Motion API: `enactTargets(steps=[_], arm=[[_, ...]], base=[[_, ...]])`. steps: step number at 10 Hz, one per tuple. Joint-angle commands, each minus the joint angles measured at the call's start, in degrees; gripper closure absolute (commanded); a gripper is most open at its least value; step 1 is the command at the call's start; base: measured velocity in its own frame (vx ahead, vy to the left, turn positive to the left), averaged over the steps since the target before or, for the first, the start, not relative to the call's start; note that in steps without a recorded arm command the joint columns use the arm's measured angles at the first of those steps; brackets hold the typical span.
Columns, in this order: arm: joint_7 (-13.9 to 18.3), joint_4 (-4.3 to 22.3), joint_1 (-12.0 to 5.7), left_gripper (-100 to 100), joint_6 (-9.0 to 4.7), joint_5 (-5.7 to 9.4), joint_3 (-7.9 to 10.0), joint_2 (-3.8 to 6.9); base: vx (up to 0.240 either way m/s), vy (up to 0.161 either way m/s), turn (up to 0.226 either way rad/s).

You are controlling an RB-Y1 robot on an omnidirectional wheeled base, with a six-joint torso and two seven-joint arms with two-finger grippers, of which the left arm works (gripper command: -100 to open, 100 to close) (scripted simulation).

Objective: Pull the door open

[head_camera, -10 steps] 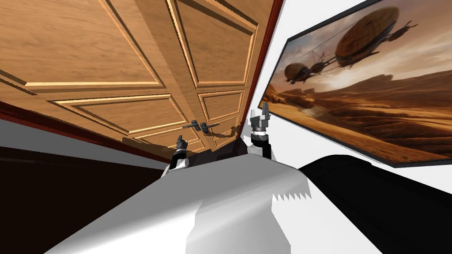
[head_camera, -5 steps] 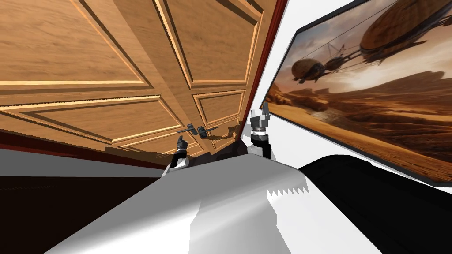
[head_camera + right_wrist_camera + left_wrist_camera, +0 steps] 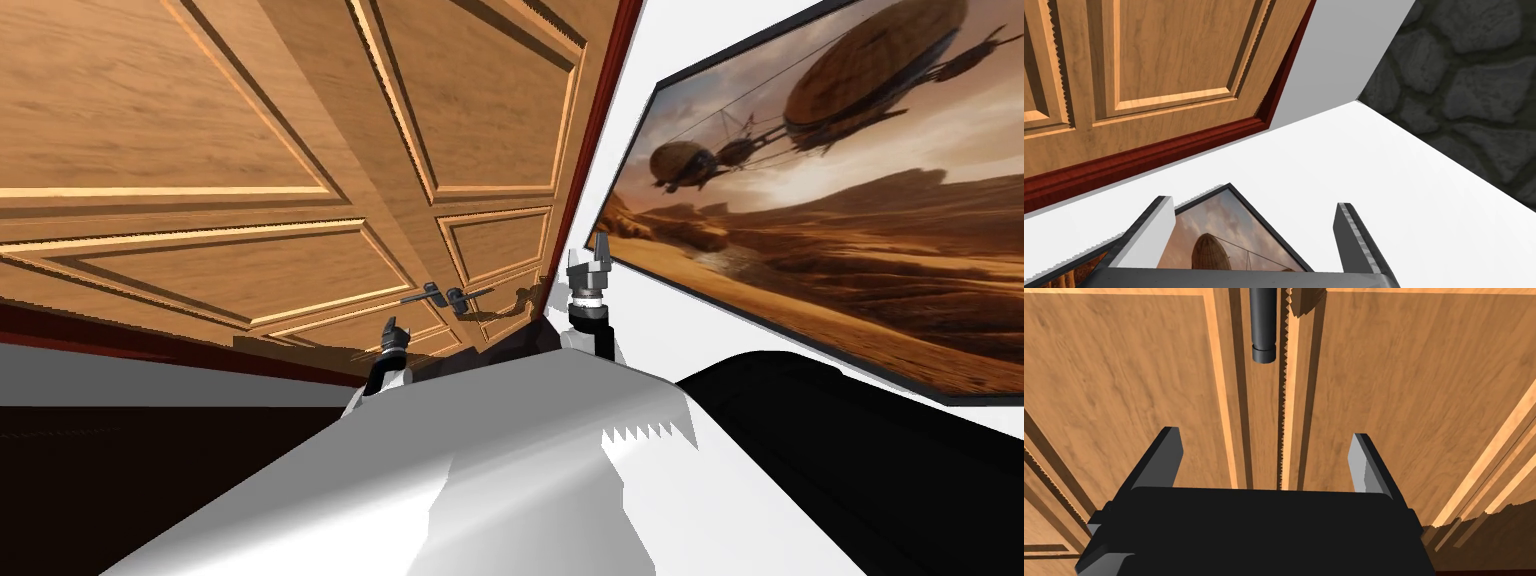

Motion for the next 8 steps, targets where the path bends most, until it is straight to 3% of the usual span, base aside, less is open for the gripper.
enactTargets(steps=[1,5,8], arm=[[1.0,1.8,0.12,-100,-0.55,0.72,1.51,1.93],[2.9,4.2,0.39,-100,-1.72,1.88,3.12,4.67],[3.8,4.8,-0.55,-100,-2.36,2.24,2.57,5.03]], base=[[0.097,-0.042,-0.111],[0.138,0.026,-0.105],[0.177,0.030,-0.139]])
